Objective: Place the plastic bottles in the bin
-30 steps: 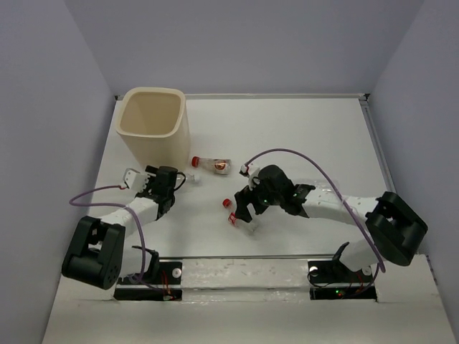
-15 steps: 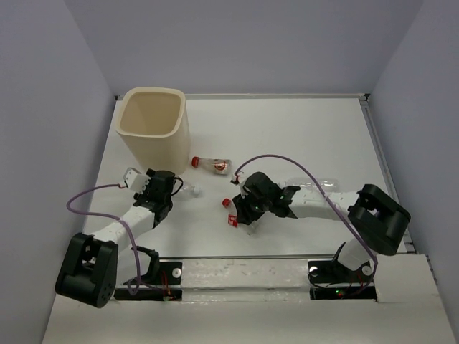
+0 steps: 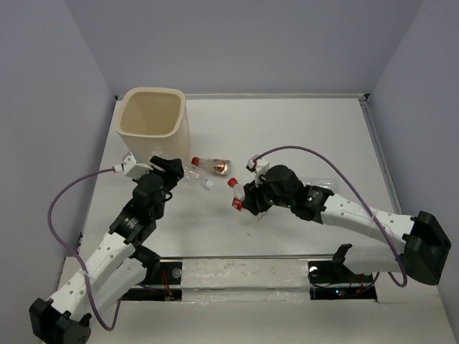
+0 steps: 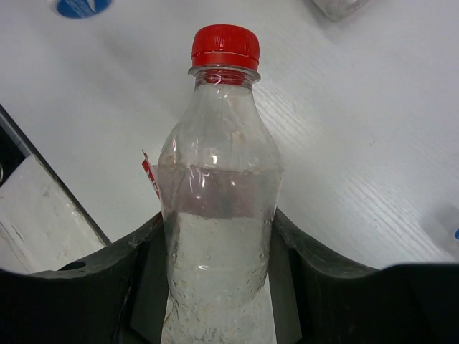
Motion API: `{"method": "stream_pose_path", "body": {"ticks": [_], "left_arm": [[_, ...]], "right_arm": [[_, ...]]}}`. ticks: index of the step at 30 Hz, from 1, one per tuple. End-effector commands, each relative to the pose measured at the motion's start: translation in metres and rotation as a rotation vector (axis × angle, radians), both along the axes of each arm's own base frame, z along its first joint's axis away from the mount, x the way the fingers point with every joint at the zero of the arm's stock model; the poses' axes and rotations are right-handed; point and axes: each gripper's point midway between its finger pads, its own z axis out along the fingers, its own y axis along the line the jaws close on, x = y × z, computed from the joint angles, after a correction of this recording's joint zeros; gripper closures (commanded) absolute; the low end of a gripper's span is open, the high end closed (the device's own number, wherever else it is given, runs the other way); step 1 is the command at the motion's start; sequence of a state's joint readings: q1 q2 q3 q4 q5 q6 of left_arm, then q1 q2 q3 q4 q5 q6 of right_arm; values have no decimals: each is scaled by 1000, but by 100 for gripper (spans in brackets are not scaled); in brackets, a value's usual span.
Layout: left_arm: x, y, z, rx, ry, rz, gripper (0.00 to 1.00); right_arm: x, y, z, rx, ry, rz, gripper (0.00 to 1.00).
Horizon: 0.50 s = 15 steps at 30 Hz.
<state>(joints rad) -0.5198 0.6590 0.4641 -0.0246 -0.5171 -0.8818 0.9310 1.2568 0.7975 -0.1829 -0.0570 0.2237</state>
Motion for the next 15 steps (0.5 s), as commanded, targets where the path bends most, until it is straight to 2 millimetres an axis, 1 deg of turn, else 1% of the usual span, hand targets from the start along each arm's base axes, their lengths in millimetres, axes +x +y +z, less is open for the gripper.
{"method": "stream_pose_path", "body": {"ticks": [1,2,3,4,5,6,7,8,9,10,11,12,13,14,15], "left_arm": [[1,1,110,0,-231,-32,86],[3,0,141,-11,-281,-30,86],[5,1,155,-5,-306,-22,86],[8,4,170,8,-329,-3,86],[17,4,192,31,-360,14,86],[22,5,202,43,-371,34,86],[24,14,227,61,-416,86,86],[38,16,226,94,-393,120,86],[45,22,231,108,-391,148,86],[49,28,250,101,-420,171,86],[63,40,248,139,-403,213,85],[67,51,261,146,-424,252,85],[73,60,253,184,-395,293,85],[83,69,256,249,-374,332,85],[88,83,256,292,-349,389,85]], "right_arm": [[11,2,51,72,-114,-23,76],[12,3,58,87,-124,-23,76],[14,6,68,107,-137,-25,76],[14,7,71,114,-140,-26,76],[15,9,76,128,-150,-23,76],[16,11,80,137,-153,-21,76],[17,13,87,153,-165,-20,76],[17,15,92,167,-173,-14,76],[18,16,96,179,-179,-11,76],[17,18,101,193,-187,-4,76],[16,21,108,216,-197,12,76],[16,23,111,227,-200,20,76],[15,25,113,236,-202,26,76],[16,27,117,247,-211,32,76],[16,28,120,255,-218,37,76]]}}
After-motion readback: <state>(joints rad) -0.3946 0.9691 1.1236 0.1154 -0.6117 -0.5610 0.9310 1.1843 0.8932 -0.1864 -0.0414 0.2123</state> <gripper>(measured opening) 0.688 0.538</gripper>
